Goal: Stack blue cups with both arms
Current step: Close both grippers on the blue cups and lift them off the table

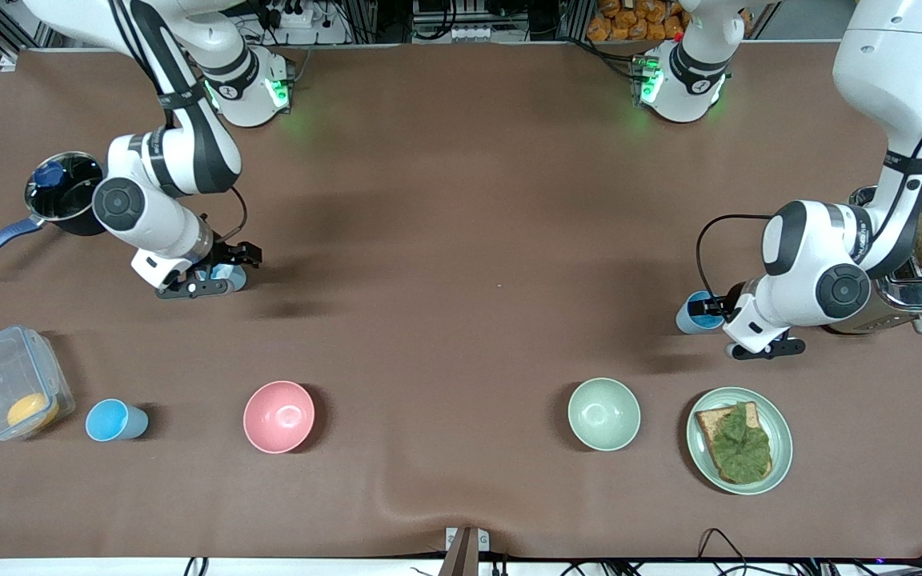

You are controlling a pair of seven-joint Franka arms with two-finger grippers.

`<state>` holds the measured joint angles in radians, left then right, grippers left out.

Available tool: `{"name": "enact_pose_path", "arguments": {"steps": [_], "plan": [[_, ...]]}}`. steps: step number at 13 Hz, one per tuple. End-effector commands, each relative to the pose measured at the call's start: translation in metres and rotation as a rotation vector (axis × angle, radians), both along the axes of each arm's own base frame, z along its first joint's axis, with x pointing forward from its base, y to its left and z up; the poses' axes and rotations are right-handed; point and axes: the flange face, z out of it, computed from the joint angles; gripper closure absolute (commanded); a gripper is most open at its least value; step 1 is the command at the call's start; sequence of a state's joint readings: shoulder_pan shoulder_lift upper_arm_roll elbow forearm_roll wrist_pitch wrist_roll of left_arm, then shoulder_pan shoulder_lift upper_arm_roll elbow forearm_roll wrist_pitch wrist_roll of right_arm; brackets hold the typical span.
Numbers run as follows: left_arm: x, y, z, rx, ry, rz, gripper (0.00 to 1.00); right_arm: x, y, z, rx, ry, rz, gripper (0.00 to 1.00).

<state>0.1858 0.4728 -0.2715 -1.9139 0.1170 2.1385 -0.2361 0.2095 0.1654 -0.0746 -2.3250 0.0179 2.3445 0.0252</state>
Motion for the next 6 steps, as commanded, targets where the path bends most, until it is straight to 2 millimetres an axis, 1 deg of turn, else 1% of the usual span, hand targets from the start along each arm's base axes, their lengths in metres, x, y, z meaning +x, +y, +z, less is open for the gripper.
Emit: {"name": "enact_pose_path", "arguments": {"steps": [1, 2, 3, 6], "plan": [[0.001, 0.001, -0.002, -0.014, -0.006, -0.012, 0.26, -0.003, 0.002, -0.008, 0.0, 0.012, 0.003, 0.0], [0.001, 0.001, -0.002, -0.014, -0.006, -0.012, 0.3, -0.003, 0.001, -0.01, 0.0, 0.018, 0.008, 0.0], [0.0, 0.001, -0.004, -0.015, -0.001, -0.012, 0.33, -0.004, 0.001, -0.012, -0.001, 0.026, 0.009, 0.07], [0.0, 0.001, -0.006, -0.016, 0.002, -0.012, 0.39, -0.005, 0.001, -0.019, -0.003, 0.038, 0.017, 0.37]]}}
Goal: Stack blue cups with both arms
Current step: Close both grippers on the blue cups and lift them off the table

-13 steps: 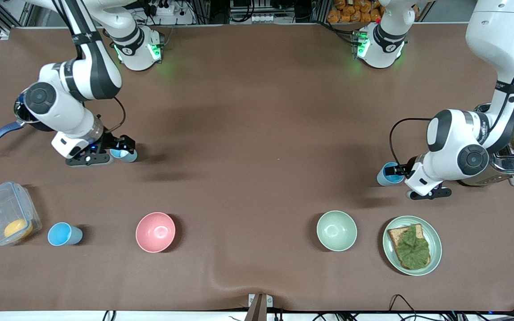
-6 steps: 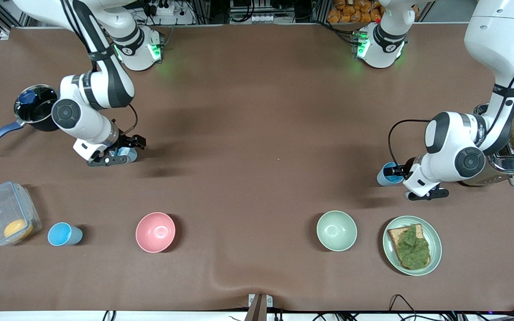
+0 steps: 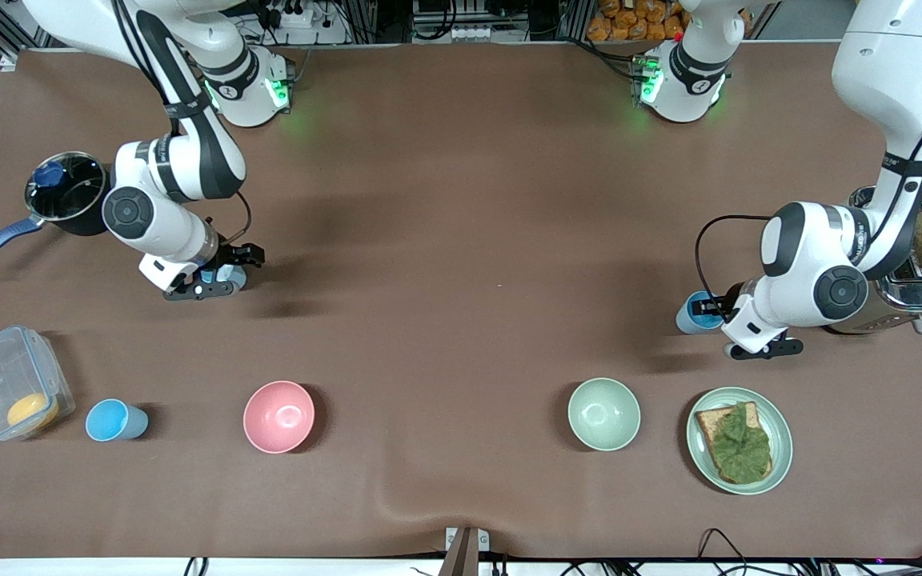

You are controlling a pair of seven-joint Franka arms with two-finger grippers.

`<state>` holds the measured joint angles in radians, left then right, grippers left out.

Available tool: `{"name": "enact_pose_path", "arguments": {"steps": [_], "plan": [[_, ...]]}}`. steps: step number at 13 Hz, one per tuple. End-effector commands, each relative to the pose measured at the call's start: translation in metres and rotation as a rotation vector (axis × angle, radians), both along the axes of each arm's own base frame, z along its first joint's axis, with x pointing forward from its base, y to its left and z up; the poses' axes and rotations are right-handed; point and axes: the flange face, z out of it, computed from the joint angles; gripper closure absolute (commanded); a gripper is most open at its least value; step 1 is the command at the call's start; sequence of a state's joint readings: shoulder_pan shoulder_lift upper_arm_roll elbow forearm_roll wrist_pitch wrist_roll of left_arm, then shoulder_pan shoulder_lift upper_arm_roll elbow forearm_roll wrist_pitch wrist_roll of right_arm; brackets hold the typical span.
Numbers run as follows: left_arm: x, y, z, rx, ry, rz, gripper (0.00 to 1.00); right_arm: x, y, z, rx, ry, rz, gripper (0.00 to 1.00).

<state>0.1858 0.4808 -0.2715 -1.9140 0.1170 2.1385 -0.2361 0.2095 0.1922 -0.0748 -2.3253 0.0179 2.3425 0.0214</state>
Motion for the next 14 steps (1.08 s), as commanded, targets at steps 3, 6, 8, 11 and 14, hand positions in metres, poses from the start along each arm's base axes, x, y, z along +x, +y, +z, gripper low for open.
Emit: {"name": "enact_pose_path", "arguments": {"steps": [3, 6, 8, 11, 14], "plan": [[0.001, 0.003, 0.0, -0.016, -0.007, -0.005, 0.76, -0.002, 0.001, -0.008, 0.006, 0.01, 0.033, 0.7], [0.002, 0.01, 0.002, -0.02, -0.01, 0.017, 1.0, -0.002, 0.001, -0.008, 0.005, 0.013, 0.031, 1.0], [0.004, 0.011, 0.007, -0.017, -0.014, 0.028, 1.0, -0.001, 0.003, -0.007, 0.004, 0.014, 0.028, 1.0], [0.008, 0.012, 0.017, -0.019, -0.03, 0.021, 1.0, 0.006, 0.028, 0.011, -0.001, 0.021, 0.046, 1.0], [0.011, 0.007, 0.038, -0.046, -0.044, 0.057, 1.0, 0.012, 0.094, 0.043, -0.034, 0.038, 0.017, 1.0]]}}
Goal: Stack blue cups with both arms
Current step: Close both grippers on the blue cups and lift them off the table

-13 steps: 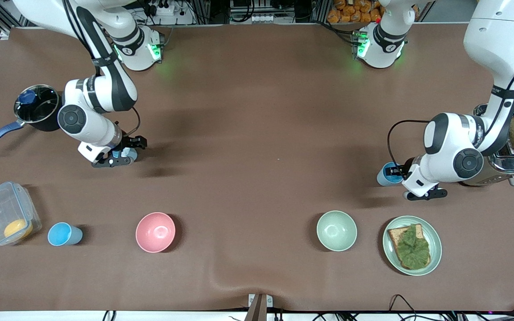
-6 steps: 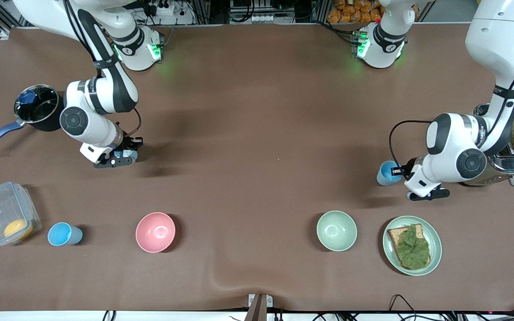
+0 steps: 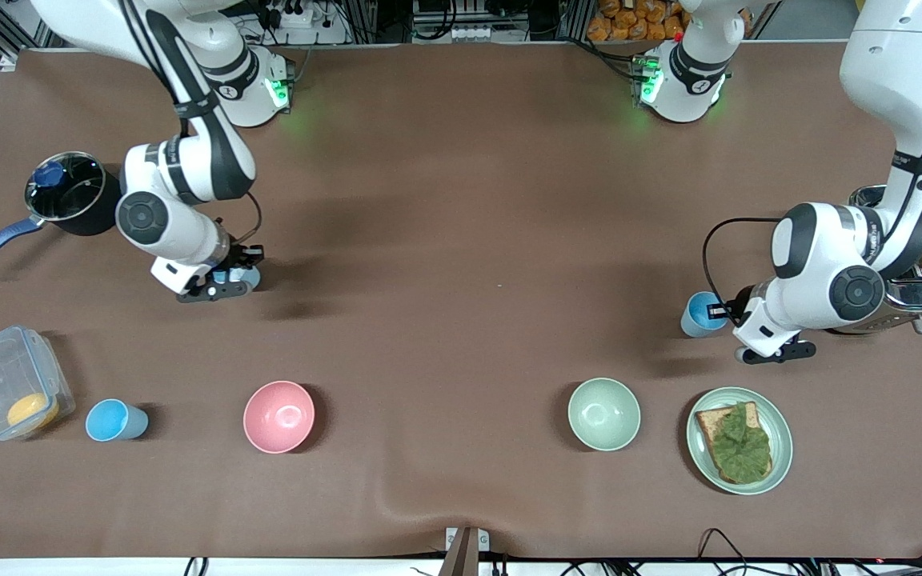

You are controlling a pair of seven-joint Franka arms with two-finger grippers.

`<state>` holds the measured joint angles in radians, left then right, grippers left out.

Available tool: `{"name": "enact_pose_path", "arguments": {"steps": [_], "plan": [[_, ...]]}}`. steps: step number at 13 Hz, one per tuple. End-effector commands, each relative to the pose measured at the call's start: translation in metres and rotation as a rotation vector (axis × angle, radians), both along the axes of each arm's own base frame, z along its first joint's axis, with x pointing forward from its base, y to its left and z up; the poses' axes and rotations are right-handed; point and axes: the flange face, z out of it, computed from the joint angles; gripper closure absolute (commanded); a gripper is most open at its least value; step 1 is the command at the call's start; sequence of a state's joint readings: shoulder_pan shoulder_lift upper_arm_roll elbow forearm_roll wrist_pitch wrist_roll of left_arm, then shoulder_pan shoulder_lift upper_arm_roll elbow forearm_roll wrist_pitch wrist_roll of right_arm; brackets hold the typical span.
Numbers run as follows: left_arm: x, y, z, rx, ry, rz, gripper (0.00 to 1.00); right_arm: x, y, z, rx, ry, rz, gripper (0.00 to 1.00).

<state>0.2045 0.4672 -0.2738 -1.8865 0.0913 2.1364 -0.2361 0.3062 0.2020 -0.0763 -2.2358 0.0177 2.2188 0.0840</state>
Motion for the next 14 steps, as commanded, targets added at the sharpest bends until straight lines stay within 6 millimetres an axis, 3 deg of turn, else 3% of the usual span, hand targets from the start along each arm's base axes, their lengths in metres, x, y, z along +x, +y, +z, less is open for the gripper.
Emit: {"name": "enact_pose_path", "arguments": {"steps": [1, 4, 6, 8, 10, 14], "plan": [[0.001, -0.002, 0.025, -0.029, 0.002, 0.02, 1.0, 0.004, 0.063, 0.03, -0.019, -0.018, -0.024, 1.0], [0.011, -0.011, 0.063, -0.027, -0.021, 0.007, 1.0, -0.006, 0.14, 0.053, -0.023, -0.066, -0.015, 1.0], [0.018, -0.017, 0.083, -0.029, -0.038, -0.001, 1.0, -0.007, 0.197, 0.059, -0.024, -0.1, -0.022, 1.0], [0.023, -0.026, 0.097, -0.036, -0.049, -0.011, 1.0, -0.015, 0.255, 0.052, -0.033, -0.117, -0.014, 1.0], [0.027, -0.035, 0.108, -0.04, -0.063, -0.013, 1.0, -0.02, 0.296, 0.046, -0.037, -0.122, 0.011, 1.0], [0.026, -0.072, 0.133, -0.051, -0.057, 0.0, 1.0, -0.023, 0.345, 0.032, -0.022, -0.129, 0.029, 1.0]]}}
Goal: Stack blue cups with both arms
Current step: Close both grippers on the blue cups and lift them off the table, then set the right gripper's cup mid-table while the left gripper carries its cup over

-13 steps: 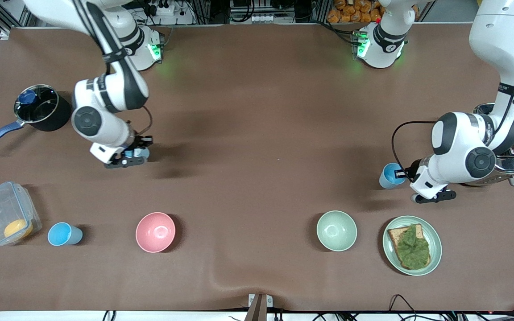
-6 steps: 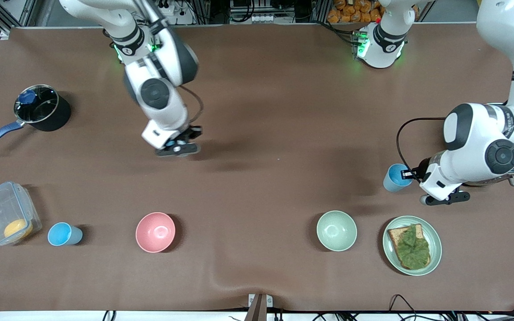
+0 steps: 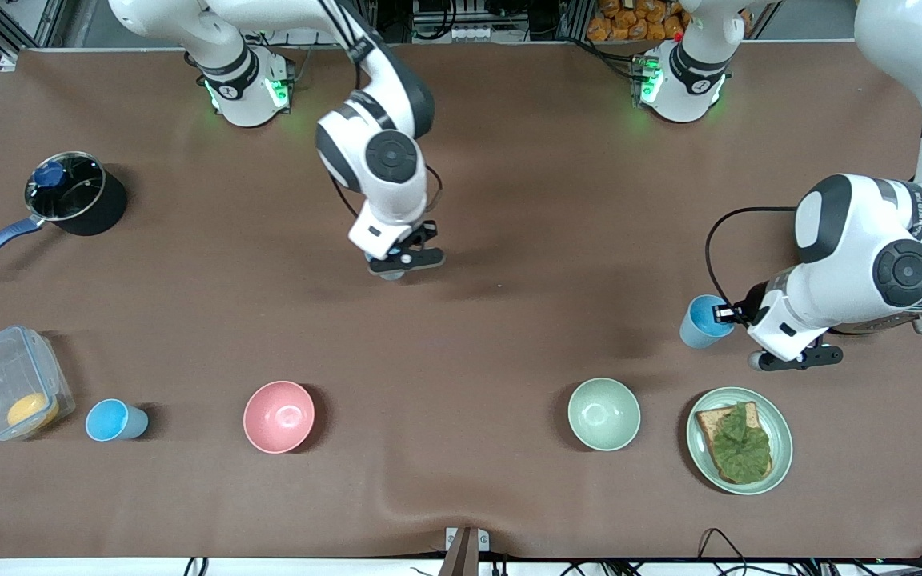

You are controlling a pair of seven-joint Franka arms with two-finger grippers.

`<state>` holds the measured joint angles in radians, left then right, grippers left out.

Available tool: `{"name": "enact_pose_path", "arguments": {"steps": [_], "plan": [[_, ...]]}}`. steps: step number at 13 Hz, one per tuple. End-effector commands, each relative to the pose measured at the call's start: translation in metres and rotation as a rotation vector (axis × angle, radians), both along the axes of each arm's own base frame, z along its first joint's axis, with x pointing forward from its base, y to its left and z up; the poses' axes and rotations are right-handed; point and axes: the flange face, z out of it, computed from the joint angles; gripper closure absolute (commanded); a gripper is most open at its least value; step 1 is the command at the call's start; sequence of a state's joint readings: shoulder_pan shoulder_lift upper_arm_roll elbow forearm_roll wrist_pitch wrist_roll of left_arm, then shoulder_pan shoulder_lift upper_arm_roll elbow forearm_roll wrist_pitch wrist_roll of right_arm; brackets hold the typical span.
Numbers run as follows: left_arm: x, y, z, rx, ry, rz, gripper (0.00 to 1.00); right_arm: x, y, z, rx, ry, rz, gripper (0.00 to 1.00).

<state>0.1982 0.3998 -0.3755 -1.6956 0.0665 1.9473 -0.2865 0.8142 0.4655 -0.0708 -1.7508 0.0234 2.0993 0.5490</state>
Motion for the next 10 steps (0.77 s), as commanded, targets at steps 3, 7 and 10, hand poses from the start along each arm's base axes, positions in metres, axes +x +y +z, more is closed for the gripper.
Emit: {"name": "enact_pose_path", "arguments": {"steps": [3, 7, 10], "plan": [[-0.006, -0.046, 0.036, -0.026, 0.042, 0.006, 1.0, 0.011, 0.047, -0.008, 0.033, 0.0, -0.063, 1.0], [-0.013, -0.07, 0.047, -0.027, 0.07, 0.011, 1.0, 0.017, 0.054, -0.028, 0.023, -0.002, -0.065, 1.0], [-0.022, -0.099, 0.054, -0.042, 0.076, 0.053, 1.0, 0.017, 0.054, -0.038, 0.015, 0.005, -0.074, 1.0]]}}
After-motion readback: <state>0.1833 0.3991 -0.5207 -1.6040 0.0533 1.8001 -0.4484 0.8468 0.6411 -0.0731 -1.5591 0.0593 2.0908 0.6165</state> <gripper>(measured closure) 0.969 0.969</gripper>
